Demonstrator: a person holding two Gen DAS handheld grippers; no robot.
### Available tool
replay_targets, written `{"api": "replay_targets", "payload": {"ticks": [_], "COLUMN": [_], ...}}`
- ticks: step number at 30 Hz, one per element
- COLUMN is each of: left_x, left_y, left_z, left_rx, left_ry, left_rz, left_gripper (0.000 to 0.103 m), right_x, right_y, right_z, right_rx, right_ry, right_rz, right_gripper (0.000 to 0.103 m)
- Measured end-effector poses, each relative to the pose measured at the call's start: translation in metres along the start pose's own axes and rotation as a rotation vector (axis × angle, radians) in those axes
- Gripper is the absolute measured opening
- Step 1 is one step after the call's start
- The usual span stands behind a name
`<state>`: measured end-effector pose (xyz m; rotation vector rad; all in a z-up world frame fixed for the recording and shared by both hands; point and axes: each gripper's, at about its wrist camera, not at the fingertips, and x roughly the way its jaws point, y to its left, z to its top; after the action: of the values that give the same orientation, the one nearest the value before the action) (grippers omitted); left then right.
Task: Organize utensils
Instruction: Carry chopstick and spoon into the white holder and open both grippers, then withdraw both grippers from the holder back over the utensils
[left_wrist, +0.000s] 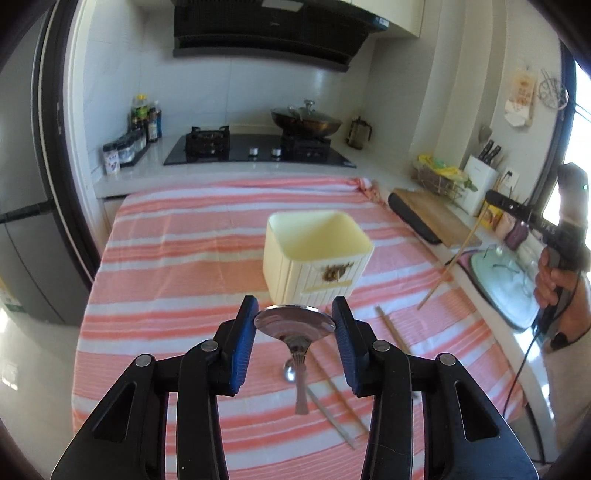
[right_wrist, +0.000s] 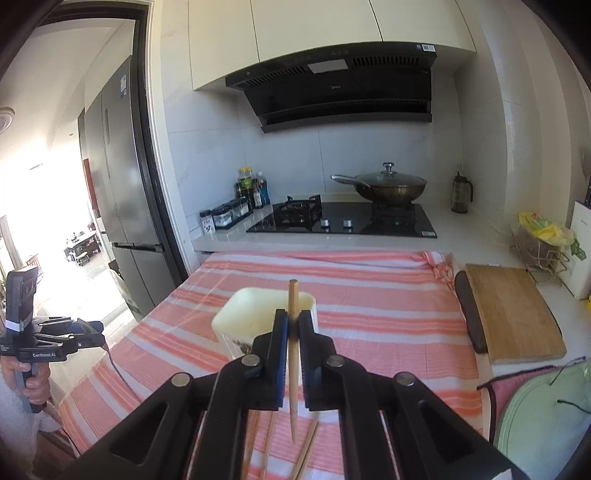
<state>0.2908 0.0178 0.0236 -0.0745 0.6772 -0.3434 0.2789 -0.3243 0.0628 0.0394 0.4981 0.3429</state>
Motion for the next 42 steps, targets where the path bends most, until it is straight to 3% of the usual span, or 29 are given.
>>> {"api": "replay_targets", "payload": {"ticks": [4,8,11,14,19,24,34,38,40,42], "left_x": [-0.012,0.008,0.049,0.105,0.187,0.234,0.237,0.208,0.185,0.16], "left_y": [-0.009,-0.023,-0.029,-0.024,-0.006,0.014,0.026,0.03,0.032,0.034], "left_z": [0.069,0.12,0.138,0.141,0.121,0.096,0.076,0.063,0.044,0.015], "left_rx": [-0.01,-0.023,-0.026,-0.053,-0.077,-0.098,-0.152,-0.146,-0.131,-0.106], "left_ry": [-0.133,-0.237,-0.232,-0.128,0.088,0.193,0.161,0.137,0.133,0.139], "left_rz": [-0.008,0.036,0.067,0.08,0.095,0.139,0.156,0.147,0.15,0.153], "left_gripper": [0.042,0.042,0.042,0.042,0.042,0.042,0.044,0.044,0.048,0.059], "right_x": [0.012,0.038,0.071,0.115,0.181,0.221,0.225,0.192,0.164,0.134], "right_y": [0.012,0.02,0.023,0.02,0.003,-0.009,-0.02,-0.019,-0.014,-0.008], "right_z": [0.049,0.08,0.082,0.072,0.042,0.023,0.011,0.003,-0.007,-0.021], "right_rx": [-0.018,-0.01,-0.009,0.016,0.075,0.095,0.142,0.13,0.084,0.035], "right_ry": [-0.094,-0.174,-0.164,-0.04,0.18,0.29,0.254,0.2,0.173,0.157], "right_rz": [0.013,0.01,-0.008,-0.002,0.012,-0.012,-0.034,-0.034,-0.033,-0.042], "right_gripper": [0.006,0.006,0.006,0.006,0.006,0.006,0.013,0.013,0.013,0.013]}}
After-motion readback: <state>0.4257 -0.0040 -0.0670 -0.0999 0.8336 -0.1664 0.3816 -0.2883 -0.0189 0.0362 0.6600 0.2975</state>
